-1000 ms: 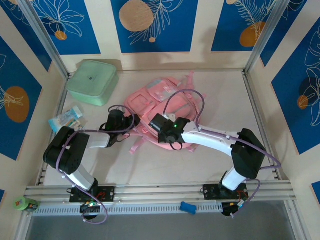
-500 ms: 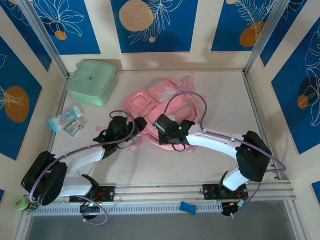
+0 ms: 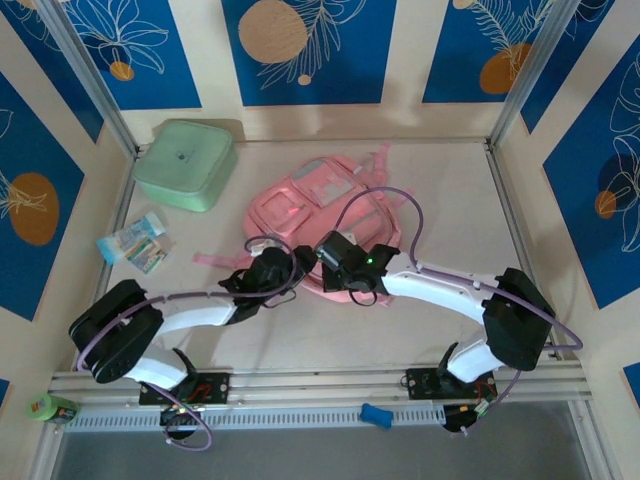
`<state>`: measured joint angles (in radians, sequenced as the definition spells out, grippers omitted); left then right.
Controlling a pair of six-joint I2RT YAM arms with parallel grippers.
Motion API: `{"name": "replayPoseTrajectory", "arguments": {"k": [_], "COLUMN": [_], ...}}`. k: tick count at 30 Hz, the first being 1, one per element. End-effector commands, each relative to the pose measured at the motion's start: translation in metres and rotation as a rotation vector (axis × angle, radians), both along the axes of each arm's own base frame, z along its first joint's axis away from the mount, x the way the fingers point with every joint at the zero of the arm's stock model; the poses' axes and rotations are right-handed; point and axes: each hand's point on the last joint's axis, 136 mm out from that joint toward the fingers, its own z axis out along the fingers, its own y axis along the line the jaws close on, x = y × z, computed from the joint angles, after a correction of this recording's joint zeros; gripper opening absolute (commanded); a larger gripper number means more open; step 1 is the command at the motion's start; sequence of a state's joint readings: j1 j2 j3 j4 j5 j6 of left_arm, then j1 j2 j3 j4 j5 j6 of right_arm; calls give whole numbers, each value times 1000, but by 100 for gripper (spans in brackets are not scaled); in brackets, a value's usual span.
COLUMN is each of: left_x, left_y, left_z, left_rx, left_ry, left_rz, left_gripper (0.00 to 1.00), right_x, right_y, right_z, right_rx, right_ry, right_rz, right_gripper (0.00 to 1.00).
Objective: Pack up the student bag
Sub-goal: Zip the student bag at the center of the table.
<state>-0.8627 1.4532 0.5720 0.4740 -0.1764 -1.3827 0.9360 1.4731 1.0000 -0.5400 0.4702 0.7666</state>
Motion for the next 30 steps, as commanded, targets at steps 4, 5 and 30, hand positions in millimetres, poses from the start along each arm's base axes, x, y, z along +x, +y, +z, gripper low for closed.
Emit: {"name": "replayPoseTrajectory", "arguments": {"k": [4,5,30], "left_x": [17,18,18], "left_y": [-16,-17,39], "left_z": [21,21,-11], "left_rx": [-66,-65,228], "left_ry": [-41,-44,-1], "left_rz": [68,74,109], "left_gripper": [56,55,0], "right_x": [-10,-10,-3], "right_y": [-1,0,-78], "right_z": [-1,-2,5], "right_rx": [42,45,-74], "right_ry": [32,33,-16], "right_rz": [6,10,-69], "right_gripper": [0,0,0]}}
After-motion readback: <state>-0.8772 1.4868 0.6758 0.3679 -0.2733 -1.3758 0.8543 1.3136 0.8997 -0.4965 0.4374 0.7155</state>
